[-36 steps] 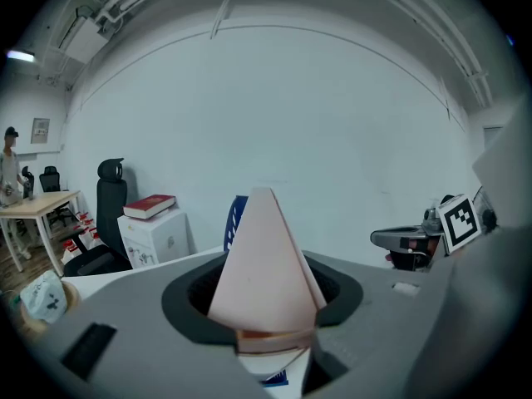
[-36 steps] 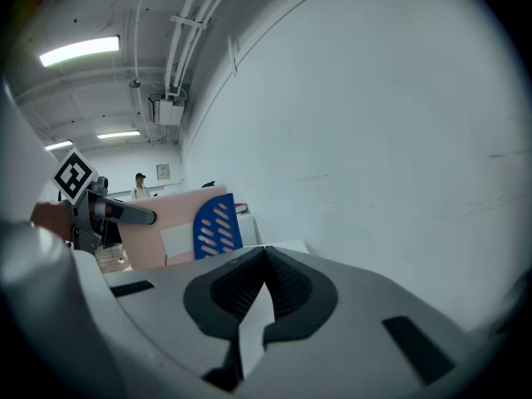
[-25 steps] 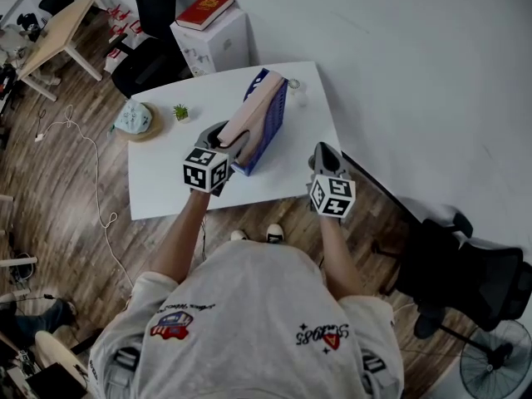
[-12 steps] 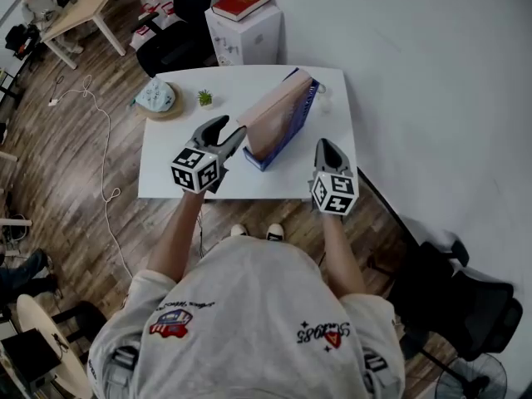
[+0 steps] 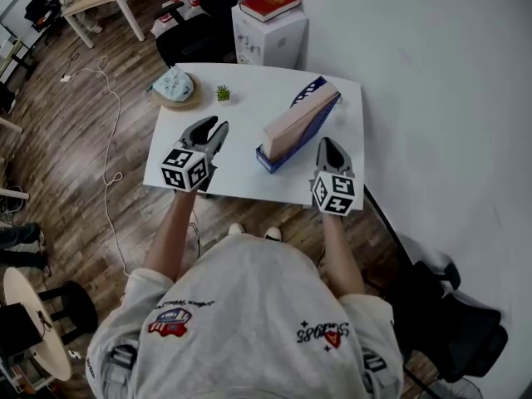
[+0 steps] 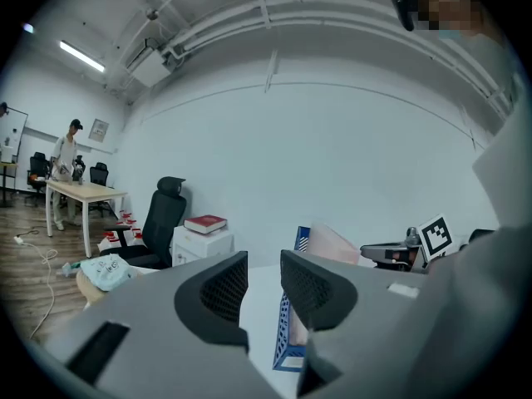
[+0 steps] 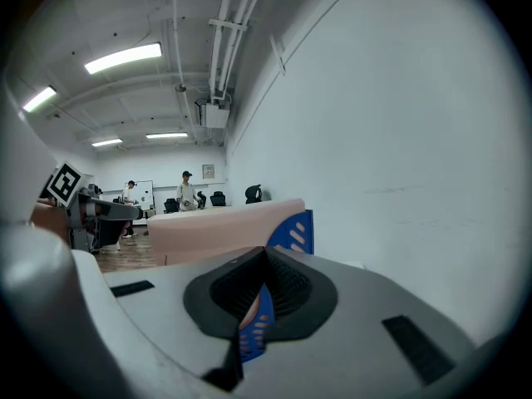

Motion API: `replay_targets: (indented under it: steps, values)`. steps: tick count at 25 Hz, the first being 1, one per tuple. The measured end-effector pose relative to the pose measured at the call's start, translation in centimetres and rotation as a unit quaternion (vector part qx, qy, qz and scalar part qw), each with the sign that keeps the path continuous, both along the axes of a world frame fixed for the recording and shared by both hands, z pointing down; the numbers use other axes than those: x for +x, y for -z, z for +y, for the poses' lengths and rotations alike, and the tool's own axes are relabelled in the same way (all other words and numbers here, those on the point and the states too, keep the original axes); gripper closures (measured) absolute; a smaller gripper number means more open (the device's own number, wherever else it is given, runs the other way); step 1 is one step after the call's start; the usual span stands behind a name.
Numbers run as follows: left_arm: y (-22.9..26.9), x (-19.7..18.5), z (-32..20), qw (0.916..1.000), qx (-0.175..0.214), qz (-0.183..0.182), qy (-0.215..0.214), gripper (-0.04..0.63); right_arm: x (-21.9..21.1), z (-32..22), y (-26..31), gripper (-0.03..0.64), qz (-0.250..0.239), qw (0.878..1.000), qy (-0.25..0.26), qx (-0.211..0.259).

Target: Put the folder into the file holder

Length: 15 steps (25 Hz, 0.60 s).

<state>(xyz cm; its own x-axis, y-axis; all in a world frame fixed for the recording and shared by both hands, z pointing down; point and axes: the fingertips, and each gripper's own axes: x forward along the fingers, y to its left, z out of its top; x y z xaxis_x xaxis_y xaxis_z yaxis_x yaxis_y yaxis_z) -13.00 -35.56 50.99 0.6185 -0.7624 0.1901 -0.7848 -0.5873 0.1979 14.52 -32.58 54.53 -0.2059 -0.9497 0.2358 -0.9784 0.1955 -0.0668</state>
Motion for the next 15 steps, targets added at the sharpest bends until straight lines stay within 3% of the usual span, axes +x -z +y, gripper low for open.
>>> replay_targets:
  steps: [7, 15]
  values:
    - [-0.2, -2.3, 0.2, 0.9991, 0.024, -0.026, 0.022, 0.572, -1.1, -0.2, 1.0, 0.624, 0.017, 0.999, 0.017, 0.021]
    - [-3.3, -3.0, 0.5, 0.9994, 0.004, -0.027, 0.019, 0.589, -0.9, -0.5, 2.0, 0.624, 0.025, 0.998, 0.037, 0.038]
